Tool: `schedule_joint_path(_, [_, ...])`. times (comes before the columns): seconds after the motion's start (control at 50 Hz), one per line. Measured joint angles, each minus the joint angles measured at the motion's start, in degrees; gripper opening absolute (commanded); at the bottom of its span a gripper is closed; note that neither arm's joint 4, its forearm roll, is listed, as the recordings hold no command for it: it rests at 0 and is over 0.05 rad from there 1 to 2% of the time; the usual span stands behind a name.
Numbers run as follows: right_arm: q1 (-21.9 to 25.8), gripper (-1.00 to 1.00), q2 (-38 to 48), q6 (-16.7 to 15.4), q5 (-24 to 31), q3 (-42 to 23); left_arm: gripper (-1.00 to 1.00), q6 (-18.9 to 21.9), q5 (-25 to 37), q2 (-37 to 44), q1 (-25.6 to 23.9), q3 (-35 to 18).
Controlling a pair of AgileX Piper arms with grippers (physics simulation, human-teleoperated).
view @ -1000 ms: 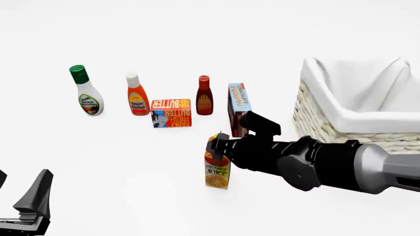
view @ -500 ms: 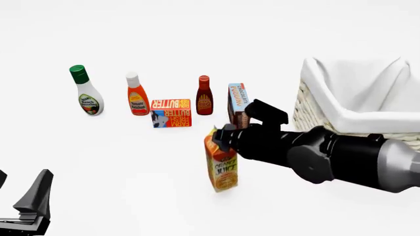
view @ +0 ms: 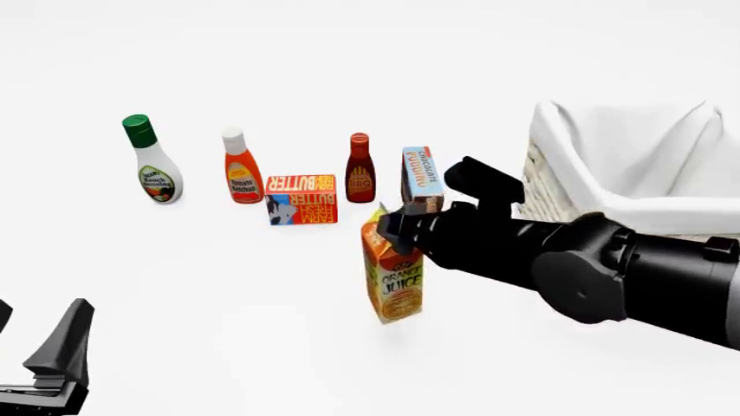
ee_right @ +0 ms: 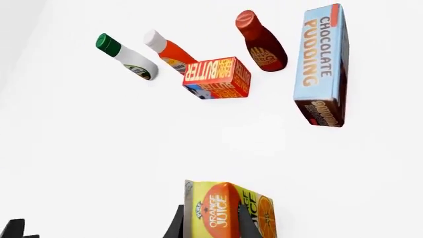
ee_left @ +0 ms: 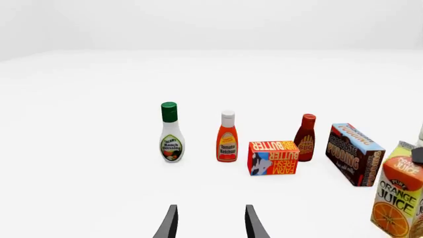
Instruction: Pick the orange juice and place it in the basket.
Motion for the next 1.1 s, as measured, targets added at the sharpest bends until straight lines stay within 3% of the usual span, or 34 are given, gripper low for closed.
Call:
schedule_joint_path(0.6, [0.4,-1.0,-10.5,-1.8,0.3,1.5,1.0,0.0,0.0,0.0,0.0,0.0])
schedule_joint_path(1.1, [-1.3,-1.0,-18.1,-5.5,2.2,-0.7,1.0,0.0,0.0,0.0,0.0,-0.1])
